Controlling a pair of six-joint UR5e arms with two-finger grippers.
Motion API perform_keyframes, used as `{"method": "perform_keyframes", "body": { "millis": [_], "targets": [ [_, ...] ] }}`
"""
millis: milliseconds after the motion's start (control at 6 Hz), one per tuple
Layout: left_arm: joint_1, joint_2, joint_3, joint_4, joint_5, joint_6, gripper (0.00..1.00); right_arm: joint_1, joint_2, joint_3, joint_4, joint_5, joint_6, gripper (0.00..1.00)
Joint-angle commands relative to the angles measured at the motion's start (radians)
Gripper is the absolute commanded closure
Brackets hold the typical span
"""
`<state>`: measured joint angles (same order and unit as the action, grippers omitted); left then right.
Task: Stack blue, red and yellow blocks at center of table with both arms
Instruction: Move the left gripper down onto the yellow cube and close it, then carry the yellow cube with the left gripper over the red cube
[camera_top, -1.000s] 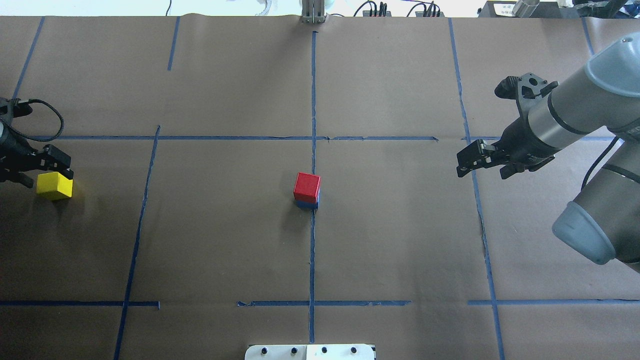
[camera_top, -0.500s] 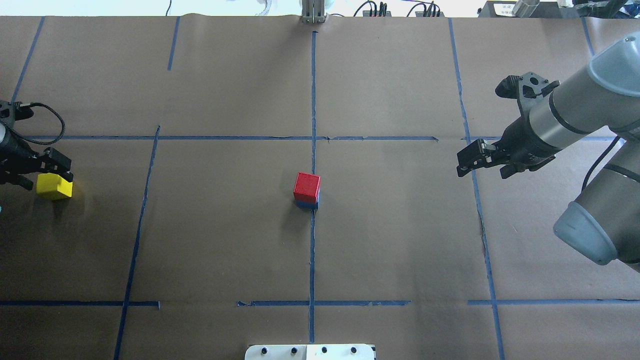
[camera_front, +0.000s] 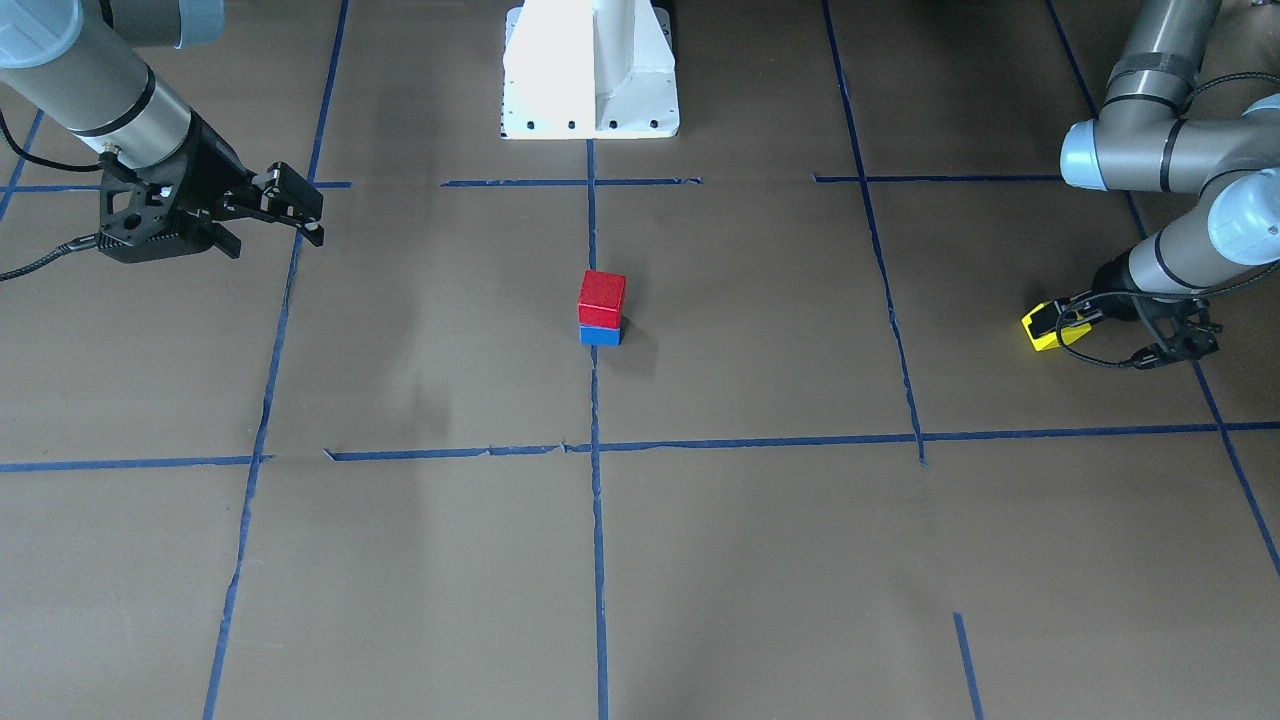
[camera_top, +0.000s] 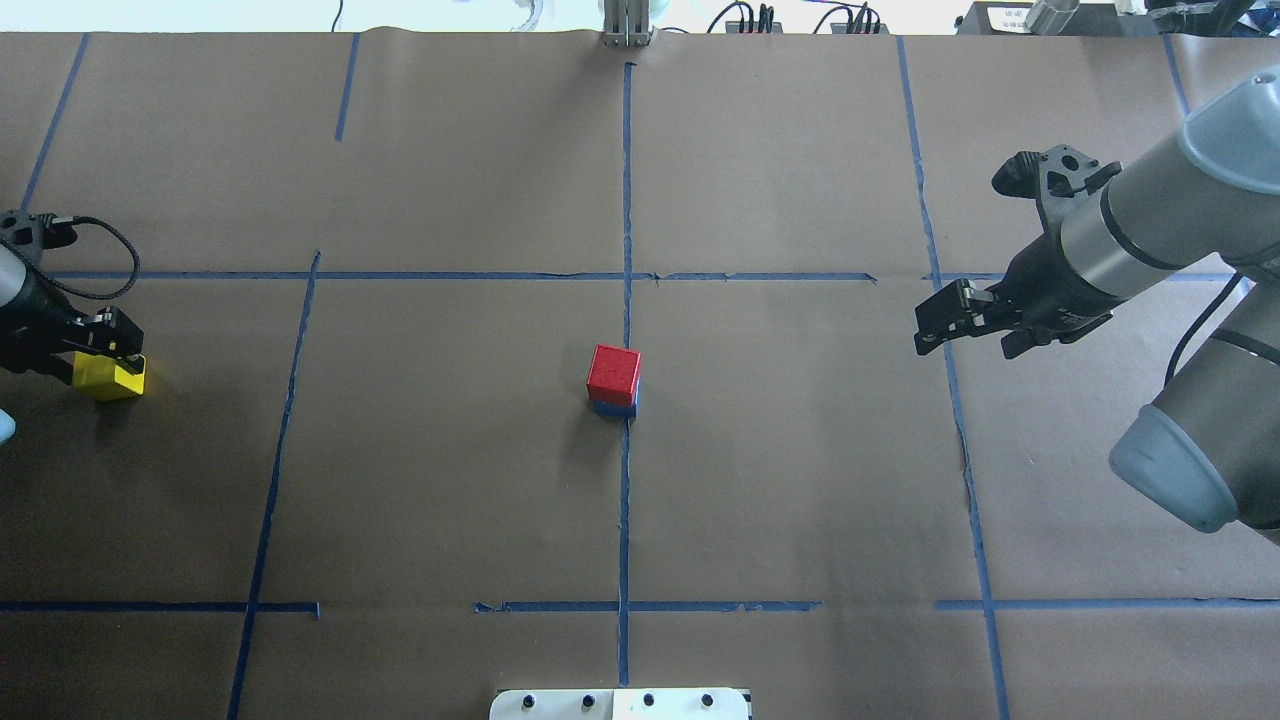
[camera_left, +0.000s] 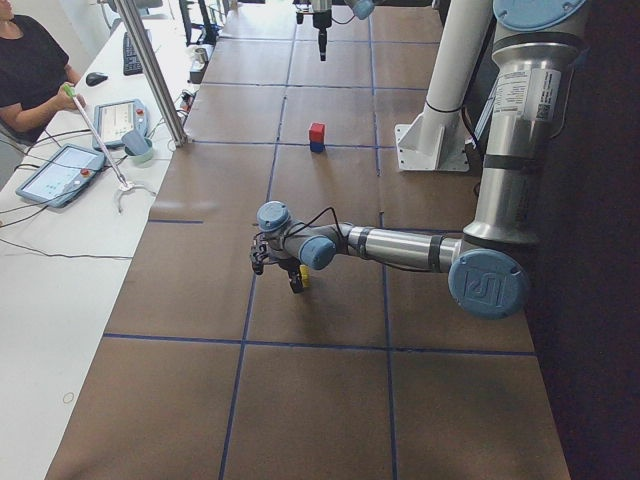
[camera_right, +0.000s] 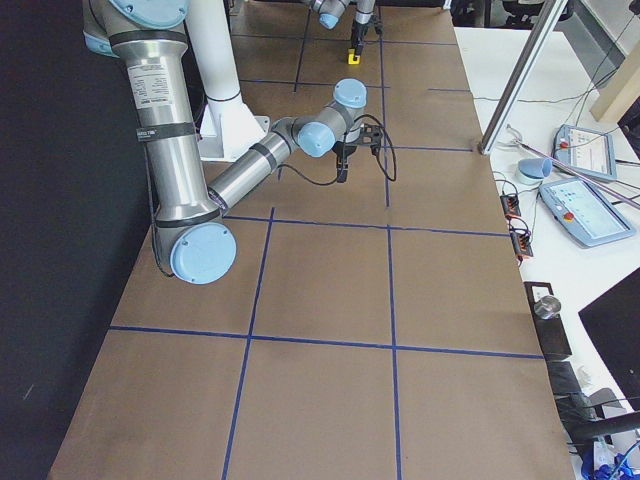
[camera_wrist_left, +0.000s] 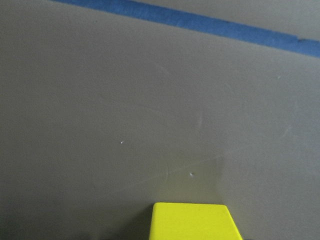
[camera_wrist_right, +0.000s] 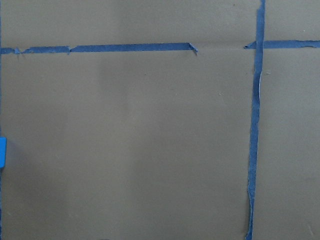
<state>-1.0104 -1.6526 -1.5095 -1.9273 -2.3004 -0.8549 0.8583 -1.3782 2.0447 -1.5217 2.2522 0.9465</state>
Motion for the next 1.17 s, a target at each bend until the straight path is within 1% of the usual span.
{"method": "perform_keyframes", "body": {
  "millis": [0, 167, 333, 500, 667, 833, 1000],
  "targets": [
    [0.001, -0.039, -0.071, 0.017, -0.001, -0.013, 1.00, 0.002, 0.001, 0.002, 0.000, 0.001, -0.002, 0.00],
    [0.006, -0.077, -0.127, 0.039, -0.001, -0.013, 1.00, 0.013, -0.011, 0.020, -0.003, 0.001, -0.005, 0.00],
    [0.012, -0.178, -0.158, 0.118, -0.004, -0.013, 1.00, 0.049, -0.033, 0.023, -0.003, 0.006, -0.015, 0.00],
    [0.095, -0.320, -0.223, 0.261, 0.001, -0.016, 1.00, 0.085, -0.054, 0.025, -0.003, 0.010, -0.018, 0.00],
    [0.163, -0.416, -0.274, 0.394, 0.007, -0.024, 1.00, 0.111, -0.076, 0.025, -0.003, 0.012, -0.050, 0.00],
    [0.238, -0.509, -0.272, 0.415, 0.078, -0.083, 1.00, 0.137, -0.111, 0.025, -0.003, 0.013, -0.122, 0.00],
    [0.341, -0.586, -0.250, 0.422, 0.181, -0.155, 1.00, 0.140, -0.139, 0.020, -0.003, 0.012, -0.183, 0.00]
  ]
}}
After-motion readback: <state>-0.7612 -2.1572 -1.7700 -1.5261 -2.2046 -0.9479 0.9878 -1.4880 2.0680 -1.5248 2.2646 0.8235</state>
